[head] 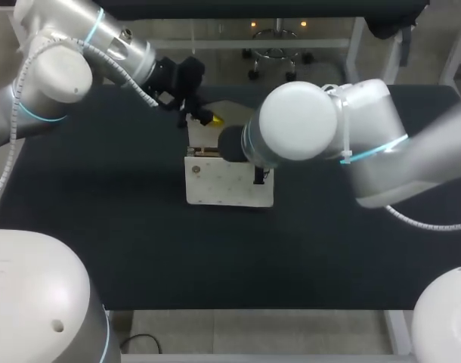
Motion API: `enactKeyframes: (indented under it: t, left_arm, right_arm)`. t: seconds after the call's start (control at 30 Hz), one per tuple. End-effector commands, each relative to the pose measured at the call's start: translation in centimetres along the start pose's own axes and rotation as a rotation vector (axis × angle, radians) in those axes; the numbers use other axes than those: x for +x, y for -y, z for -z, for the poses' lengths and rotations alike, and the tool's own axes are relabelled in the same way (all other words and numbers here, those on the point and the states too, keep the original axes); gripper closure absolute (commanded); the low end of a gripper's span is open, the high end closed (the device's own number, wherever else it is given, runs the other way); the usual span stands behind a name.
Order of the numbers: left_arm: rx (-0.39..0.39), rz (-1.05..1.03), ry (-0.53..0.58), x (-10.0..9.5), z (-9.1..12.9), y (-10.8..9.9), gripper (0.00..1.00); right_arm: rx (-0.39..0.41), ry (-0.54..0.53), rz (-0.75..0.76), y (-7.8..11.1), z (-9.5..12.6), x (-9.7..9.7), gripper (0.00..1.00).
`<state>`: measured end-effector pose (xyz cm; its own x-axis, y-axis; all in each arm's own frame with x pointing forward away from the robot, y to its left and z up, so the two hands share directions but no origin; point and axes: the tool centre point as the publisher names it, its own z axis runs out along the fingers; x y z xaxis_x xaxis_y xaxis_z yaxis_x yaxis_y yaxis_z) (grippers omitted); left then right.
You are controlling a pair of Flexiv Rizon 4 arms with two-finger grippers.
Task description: Pick up the bag, open it, inspect its contents, close it, and place it on the opposite side
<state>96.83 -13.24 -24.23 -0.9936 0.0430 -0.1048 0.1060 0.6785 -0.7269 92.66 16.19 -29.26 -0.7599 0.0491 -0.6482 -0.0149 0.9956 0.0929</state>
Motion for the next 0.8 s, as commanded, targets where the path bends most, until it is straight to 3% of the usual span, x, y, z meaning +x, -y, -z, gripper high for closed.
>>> enactKeyframes:
  t: [0.03, 0.33, 0.8]
  left_arm:
    - [0.010, 0.006, 0.009, 0.2, 0.3, 0.1, 1.00]
    - [0.026, 0.003, 0.008, 0.2, 0.5, 0.1, 1.00]
    - [0.024, -0.024, -0.010, 0.9, 0.2, 0.5, 1.00]
  right_arm:
    - [-0.001, 0.006, 0.002, 0.3, 0.1, 0.7, 1.00]
    - [-0.002, -0.010, 0.010, 0.3, -0.2, 1.5, 1.00]
    - [-0.005, 0.007, 0.024, -0.5, -0.8, 0.2, 1.00]
